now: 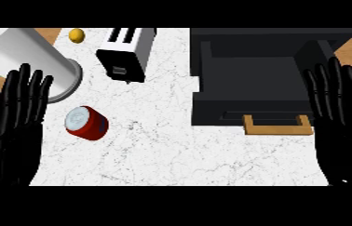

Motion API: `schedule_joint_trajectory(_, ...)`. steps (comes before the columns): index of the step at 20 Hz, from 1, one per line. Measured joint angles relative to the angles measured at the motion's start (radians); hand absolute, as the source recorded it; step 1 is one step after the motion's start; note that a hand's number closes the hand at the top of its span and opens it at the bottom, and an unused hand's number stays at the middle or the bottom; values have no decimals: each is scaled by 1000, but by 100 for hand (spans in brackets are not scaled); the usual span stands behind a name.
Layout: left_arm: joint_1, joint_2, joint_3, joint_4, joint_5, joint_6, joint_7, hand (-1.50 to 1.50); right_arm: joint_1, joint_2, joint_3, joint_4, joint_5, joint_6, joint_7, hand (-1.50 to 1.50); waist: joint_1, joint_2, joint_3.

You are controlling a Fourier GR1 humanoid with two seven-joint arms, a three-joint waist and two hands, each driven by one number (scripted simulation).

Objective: Pick up the can, place it into the drawer and close the drawer

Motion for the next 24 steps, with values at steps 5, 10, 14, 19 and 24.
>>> schedule_joint_trajectory(5,35,-21,45,-54,-67,87,34,-150,10,-11,-32,2,-23,9,1,-150,-2,-6,-19)
schedule_joint_trajectory(10,127,-60,121,-36,-85,252,159,-150,72,4,-55,38,-4,-39,95,-150,4,-4,-26)
schedule_joint_trajectory(14,132,-71,143,-83,-125,328,315,-150,78,-8,-79,28,-13,-52,183,-150,-4,-6,-26)
schedule_joint_trajectory(19,116,-75,124,-111,-187,385,409,-150,97,-21,-108,3,-29,-40,225,-150,-9,-7,-27)
schedule_joint_trajectory(24,133,-75,113,-115,-188,393,416,-150,112,-18,-126,37,-34,-16,183,-150,-9,-7,-27)
